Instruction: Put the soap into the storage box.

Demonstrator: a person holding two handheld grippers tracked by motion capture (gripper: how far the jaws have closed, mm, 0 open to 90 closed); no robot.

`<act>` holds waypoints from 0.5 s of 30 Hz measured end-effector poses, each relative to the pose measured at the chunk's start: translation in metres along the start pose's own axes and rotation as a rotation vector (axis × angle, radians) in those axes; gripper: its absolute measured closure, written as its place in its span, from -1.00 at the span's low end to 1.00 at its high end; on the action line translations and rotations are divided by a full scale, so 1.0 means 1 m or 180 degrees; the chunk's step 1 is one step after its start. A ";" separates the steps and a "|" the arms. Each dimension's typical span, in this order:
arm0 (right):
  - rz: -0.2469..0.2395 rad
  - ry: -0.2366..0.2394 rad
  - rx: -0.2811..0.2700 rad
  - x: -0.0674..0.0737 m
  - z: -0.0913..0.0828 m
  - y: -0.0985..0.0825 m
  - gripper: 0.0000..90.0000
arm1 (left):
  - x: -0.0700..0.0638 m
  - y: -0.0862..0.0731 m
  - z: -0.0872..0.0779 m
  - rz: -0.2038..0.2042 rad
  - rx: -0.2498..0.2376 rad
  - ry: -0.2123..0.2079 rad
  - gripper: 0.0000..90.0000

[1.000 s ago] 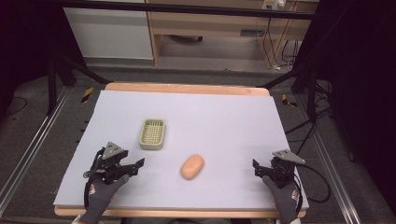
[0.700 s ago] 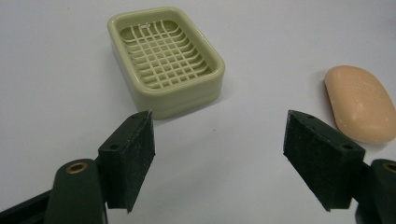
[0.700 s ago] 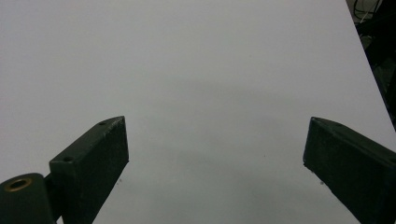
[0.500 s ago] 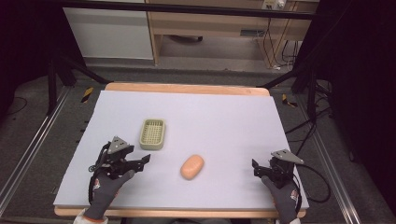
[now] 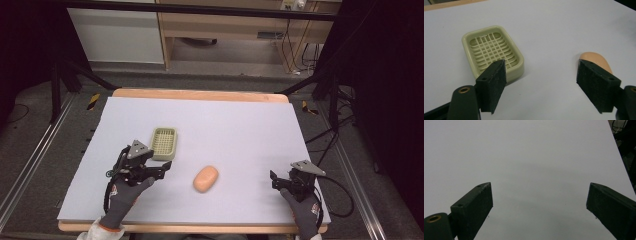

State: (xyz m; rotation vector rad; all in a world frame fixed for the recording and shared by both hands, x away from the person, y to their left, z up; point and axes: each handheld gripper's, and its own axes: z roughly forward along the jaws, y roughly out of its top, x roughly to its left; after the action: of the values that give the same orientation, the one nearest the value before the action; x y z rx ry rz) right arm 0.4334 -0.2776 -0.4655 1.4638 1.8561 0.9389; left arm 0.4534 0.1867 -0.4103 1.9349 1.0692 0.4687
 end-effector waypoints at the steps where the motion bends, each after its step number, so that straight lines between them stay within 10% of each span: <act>1: 0.0000 0.0004 -0.0001 0.000 0.000 0.000 -0.84 | -0.001 0.001 0.001 0.0014 0.0006 -0.0006 -0.48; 15: 0.0001 0.0009 0.0018 0.000 0.001 0.000 -0.84 | -0.020 0.013 0.016 0.0112 0.0050 -0.0092 -0.50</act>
State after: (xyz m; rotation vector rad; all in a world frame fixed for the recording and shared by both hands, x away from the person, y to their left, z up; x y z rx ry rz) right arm 0.4339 -0.2774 -0.4660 1.4670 1.8620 0.9373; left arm 0.4594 0.1591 -0.4069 1.9713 1.0248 0.4515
